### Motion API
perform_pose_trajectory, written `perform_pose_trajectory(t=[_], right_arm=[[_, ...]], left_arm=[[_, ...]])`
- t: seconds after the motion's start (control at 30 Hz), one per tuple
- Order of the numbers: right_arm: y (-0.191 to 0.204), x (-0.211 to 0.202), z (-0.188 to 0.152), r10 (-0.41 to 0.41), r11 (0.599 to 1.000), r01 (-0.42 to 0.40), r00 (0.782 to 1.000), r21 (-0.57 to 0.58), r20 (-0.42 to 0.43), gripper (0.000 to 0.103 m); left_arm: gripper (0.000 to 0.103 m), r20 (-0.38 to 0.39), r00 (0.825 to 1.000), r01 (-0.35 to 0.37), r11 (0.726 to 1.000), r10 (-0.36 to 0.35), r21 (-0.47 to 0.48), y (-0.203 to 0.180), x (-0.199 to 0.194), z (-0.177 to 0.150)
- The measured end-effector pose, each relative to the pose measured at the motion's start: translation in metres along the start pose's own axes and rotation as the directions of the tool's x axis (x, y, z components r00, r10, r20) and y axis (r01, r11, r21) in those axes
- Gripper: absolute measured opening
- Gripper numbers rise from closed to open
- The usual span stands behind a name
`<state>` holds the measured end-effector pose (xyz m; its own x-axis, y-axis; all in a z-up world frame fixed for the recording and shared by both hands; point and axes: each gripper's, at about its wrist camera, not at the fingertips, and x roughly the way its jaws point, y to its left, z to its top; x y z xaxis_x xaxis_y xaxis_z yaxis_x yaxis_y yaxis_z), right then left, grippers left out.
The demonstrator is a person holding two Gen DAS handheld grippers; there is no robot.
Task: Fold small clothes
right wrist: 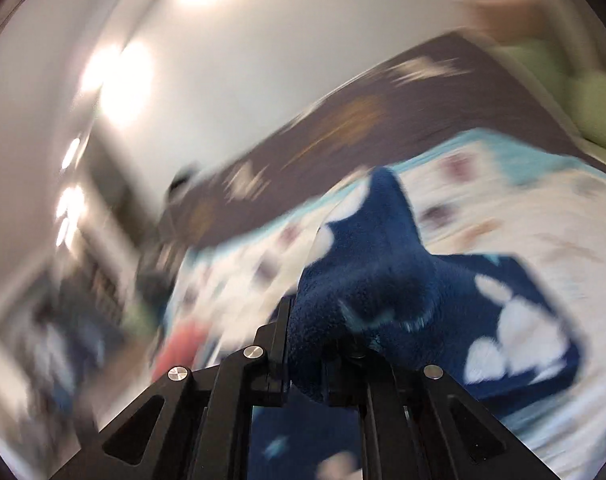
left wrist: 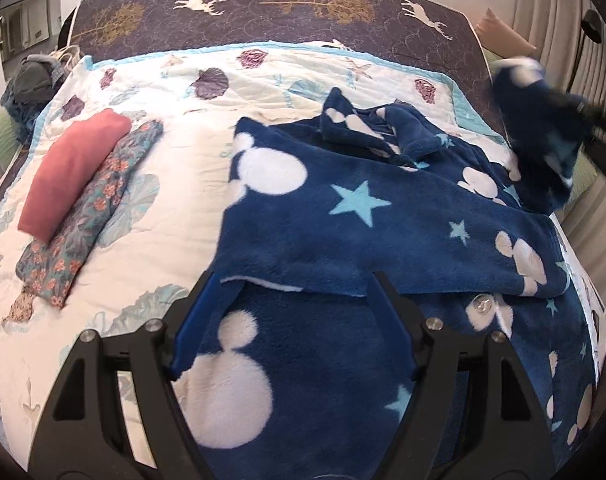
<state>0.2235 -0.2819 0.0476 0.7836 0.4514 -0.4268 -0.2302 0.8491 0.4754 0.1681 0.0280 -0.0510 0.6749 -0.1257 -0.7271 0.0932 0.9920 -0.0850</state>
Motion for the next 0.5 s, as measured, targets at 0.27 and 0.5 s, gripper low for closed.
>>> perform_pose_trajectory(t=[0.27, 0.5], right_arm=[[0.077, 0.095, -0.125, -0.112, 0.969, 0.006, 0.904, -0.249, -0.413, 0.026], [0.052, 0.030, -0.096, -0.103, 0.986, 0.072, 0.970, -0.148, -0.218, 0.061]], left_arm=[[0.076, 0.013, 0.995, 0.102, 0.994, -0.102, -0.029, 0.006, -0.005, 0.002], [0.076, -0.024, 0.963, 0.266, 0.963, -0.267, -0.039, -0.019, 0.013, 0.022]])
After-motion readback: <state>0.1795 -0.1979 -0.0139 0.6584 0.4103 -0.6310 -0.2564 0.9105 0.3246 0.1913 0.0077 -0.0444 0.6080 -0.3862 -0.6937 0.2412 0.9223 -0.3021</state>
